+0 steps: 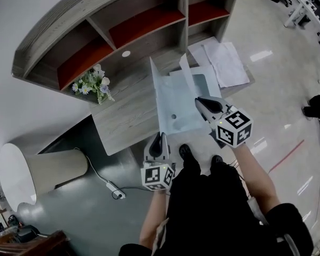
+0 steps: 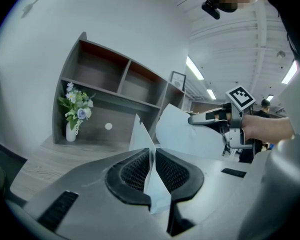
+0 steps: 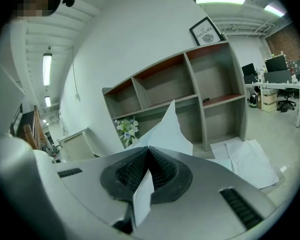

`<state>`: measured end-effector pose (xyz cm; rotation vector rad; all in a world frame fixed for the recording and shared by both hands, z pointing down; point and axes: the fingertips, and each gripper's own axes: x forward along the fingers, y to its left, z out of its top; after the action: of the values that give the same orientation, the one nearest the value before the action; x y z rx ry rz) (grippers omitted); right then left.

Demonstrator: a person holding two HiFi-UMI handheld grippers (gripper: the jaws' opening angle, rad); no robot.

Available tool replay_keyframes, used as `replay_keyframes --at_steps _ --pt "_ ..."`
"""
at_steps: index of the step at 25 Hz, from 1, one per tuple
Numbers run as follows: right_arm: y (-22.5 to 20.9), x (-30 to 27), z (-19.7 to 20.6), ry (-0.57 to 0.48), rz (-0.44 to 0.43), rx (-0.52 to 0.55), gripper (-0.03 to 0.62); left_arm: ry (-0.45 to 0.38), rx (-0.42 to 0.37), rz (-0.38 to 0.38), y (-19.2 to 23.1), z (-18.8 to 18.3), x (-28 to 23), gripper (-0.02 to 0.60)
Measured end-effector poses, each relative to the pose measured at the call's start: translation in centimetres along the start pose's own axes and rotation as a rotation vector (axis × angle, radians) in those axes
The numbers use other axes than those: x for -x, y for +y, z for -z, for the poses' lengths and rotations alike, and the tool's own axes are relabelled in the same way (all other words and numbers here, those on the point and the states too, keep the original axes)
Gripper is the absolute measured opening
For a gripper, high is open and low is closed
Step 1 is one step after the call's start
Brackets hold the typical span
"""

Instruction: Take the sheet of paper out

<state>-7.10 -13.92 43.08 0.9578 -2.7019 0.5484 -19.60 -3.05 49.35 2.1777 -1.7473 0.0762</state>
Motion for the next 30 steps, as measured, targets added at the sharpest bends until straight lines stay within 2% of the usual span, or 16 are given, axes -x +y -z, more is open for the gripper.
replay_keyframes --at_steps 4,18,30 --pt "0.1 2.9 -0.9 -0.036 -0.011 0.005 0.014 -0.014 -0.009 -0.020 -1.4 -0.2 0.7 0.051" --pt "-0.7 13.8 -1.8 -0.128 -0.075 0.016 0.014 -0.102 -0.038 -0.114 -8.4 -2.2 4.8 0.051" --pt "0.3 23.2 -2.1 -0.194 -0.138 0.052 0.014 -0.150 -0.071 -0.035 -18.8 -5.7 7.4 0.040"
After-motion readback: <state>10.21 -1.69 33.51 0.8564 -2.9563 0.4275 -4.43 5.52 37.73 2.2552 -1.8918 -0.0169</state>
